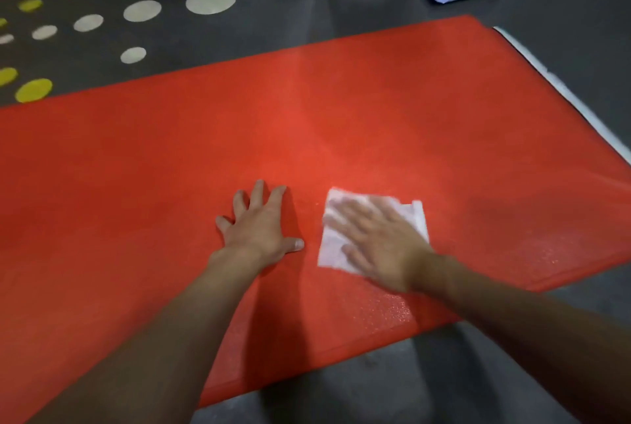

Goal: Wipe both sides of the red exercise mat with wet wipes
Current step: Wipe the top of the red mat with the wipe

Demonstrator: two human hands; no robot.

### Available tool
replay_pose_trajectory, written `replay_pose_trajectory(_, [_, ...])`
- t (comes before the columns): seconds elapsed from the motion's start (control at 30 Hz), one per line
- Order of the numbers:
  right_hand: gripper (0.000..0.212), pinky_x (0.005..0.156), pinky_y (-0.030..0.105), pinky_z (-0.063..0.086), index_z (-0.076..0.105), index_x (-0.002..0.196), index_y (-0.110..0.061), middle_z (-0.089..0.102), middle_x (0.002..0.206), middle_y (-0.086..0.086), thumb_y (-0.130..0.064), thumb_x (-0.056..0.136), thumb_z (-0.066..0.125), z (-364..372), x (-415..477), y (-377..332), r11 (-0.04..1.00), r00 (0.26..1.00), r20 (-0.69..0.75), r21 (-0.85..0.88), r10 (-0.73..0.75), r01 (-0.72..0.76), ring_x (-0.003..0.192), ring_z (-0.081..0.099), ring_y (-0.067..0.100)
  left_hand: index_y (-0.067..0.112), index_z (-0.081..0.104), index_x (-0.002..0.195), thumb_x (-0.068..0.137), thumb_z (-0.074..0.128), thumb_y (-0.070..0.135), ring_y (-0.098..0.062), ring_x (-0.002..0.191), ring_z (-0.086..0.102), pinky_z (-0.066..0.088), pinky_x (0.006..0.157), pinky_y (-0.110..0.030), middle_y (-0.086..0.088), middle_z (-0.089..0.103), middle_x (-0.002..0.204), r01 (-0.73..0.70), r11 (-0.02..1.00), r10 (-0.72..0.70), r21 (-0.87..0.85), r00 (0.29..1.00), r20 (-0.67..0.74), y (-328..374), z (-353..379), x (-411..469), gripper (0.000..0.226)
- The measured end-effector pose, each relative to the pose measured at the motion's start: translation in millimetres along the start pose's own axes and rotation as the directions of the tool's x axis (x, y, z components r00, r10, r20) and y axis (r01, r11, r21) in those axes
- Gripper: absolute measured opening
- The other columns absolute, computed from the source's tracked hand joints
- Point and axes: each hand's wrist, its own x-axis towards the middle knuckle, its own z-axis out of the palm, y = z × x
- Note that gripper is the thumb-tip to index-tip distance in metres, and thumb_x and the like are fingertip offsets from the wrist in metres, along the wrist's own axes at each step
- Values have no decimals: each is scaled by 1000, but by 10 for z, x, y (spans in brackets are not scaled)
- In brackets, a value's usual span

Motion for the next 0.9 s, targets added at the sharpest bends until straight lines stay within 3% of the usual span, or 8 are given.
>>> replay_pose_trajectory(0.13, [68, 122, 50, -2, 11, 158, -21, 2, 166, 3, -45, 95, 6, -11, 168, -11, 859, 858, -69, 101, 509, -501, 153, -4, 20, 43, 13, 151, 73, 79, 52, -31, 150, -5, 12, 113, -68, 7, -5, 164, 6, 1000, -6, -5, 1000, -19, -4, 15, 20, 102])
replay_pose_trajectory(0.3, [60, 120, 52, 10, 28, 155, -25, 17, 164, 5, -47, 99, 23, 39, 140, -149, 999, 999, -19, -20, -36, 35, 152, 13, 23, 44, 17, 149, 67, 82, 54, -33, 147, 4, 21, 108, -70, 4, 4, 161, -1, 1000, 1, 23, 1000, 27, 32, -78, 66, 105])
replay_pose_trajectory(0.37, [60, 119, 49, 11, 26, 155, -27, 17, 164, 3, -46, 98, 18, -44, 252, 229, 995, 994, -59, -28, 97, -99, 151, 15, 21, 47, 21, 147, 66, 82, 56, -32, 144, 12, 28, 105, -66, 5, 11, 159, -4, 998, 0, 57, 998, 62, 16, -160, 99, 102])
replay_pose_trajectory(0.47, [62, 121, 49, -2, 4, 158, -22, -3, 166, 4, -41, 99, 10, -68, 424, 177, 838, 837, -59, 91, 544, -538, 153, -5, 22, 49, 35, 138, 69, 81, 54, -30, 135, 25, 35, 100, -60, 5, 28, 145, 0, 998, -2, 63, 999, 36, 15, -261, 183, 84])
replay_pose_trajectory(0.63, [60, 121, 50, 4, 24, 156, -27, 13, 165, 5, -48, 100, 18, -62, 431, -75, 998, 998, -16, 11, -54, 54, 152, 9, 23, 45, 28, 140, 67, 81, 56, -32, 135, 24, 31, 103, -62, -1, 25, 143, 17, 994, -16, 110, 1000, -10, 28, -252, 286, 92])
replay_pose_trajectory(0.7, [61, 122, 46, 3, 21, 156, -31, 11, 165, 1, -48, 98, 13, -119, 531, 269, 999, 998, -49, 2, 38, -38, 152, 8, 18, 44, 6, 151, 70, 80, 55, -34, 148, 2, 17, 109, -70, -5, 2, 160, 56, 992, -59, 116, 998, 17, -4, -195, 328, 111])
replay_pose_trajectory(0.8, [62, 122, 48, -5, 4, 158, -24, -6, 166, 2, -42, 99, 10, -142, 666, 224, 892, 891, -57, 81, 450, -445, 152, -9, 19, 41, -13, 153, 73, 81, 49, -35, 147, -22, 5, 110, -74, -4, -30, 159, 120, 992, -123, 35, 988, 95, -20, -176, 395, 124])
replay_pose_trajectory(0.9, [62, 120, 53, -7, 4, 158, -22, -8, 165, 8, -44, 101, 14, -86, 639, -89, 973, 974, -36, 49, 225, -224, 152, -11, 25, 38, -14, 153, 73, 82, 46, -37, 146, -24, 6, 108, -76, -5, -33, 158, 125, 992, -128, 34, 985, 113, 14, -191, 436, 126])
